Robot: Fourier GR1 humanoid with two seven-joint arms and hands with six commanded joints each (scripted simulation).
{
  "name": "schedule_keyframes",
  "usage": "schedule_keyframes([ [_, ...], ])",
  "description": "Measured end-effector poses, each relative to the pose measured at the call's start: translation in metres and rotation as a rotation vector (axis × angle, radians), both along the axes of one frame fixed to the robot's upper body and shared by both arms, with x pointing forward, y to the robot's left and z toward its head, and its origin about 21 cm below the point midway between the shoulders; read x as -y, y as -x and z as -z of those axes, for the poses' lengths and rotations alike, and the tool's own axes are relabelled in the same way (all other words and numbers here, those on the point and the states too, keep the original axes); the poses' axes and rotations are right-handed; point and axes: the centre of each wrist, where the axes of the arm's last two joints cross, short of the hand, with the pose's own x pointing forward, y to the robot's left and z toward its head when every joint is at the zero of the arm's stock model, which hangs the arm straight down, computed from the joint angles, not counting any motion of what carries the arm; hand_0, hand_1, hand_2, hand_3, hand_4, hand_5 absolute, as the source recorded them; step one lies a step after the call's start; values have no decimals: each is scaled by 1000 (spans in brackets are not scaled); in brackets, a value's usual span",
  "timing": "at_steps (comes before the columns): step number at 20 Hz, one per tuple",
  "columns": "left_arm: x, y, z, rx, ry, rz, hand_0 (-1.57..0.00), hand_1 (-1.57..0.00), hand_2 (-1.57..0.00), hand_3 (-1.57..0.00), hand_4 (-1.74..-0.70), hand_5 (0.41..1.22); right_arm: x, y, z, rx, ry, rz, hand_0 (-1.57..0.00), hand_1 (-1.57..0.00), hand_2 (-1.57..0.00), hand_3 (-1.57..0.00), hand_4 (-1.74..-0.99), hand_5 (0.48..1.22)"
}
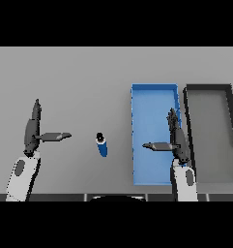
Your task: Pick up the blue pipe and place it into the blue bin.
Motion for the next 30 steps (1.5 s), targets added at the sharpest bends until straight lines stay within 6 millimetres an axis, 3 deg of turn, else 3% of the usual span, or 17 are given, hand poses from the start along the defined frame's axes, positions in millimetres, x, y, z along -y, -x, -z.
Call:
schedule_keyframes([
  [6,6,5,-1,18,-7,5,1,1,1,1,-966,593,5,2,-1,5,2,2,1,1,1,1,-1205,629],
  [8,-21,21,5,8,-122,191,1,1,1,1,-960,590,25,23,-4,132,225,-57,1,1,1,1,-1197,627],
  [10,-30,20,6,-11,-160,266,1,1,1,1,-959,592,28,28,-13,138,295,-87,1,1,1,1,-1193,622],
  [15,-34,22,1,-2,-145,367,1,1,1,1,-976,584,24,30,-17,131,313,-104,1,1,1,1,-1192,621],
  [18,-32,36,-5,-29,-164,496,1,1,1,1,-1026,549,24,32,-14,125,317,-112,1,1,1,1,-1179,616],
  [23,5,54,4,-124,-146,683,1,1,1,1,-1126,485,25,30,-16,120,340,-102,1,1,1,1,-1174,618],
  [30,54,55,18,-163,-142,781,1,1,1,1,-1147,452,21,27,-15,108,308,-109,1,1,1,1,-1218,627],
])
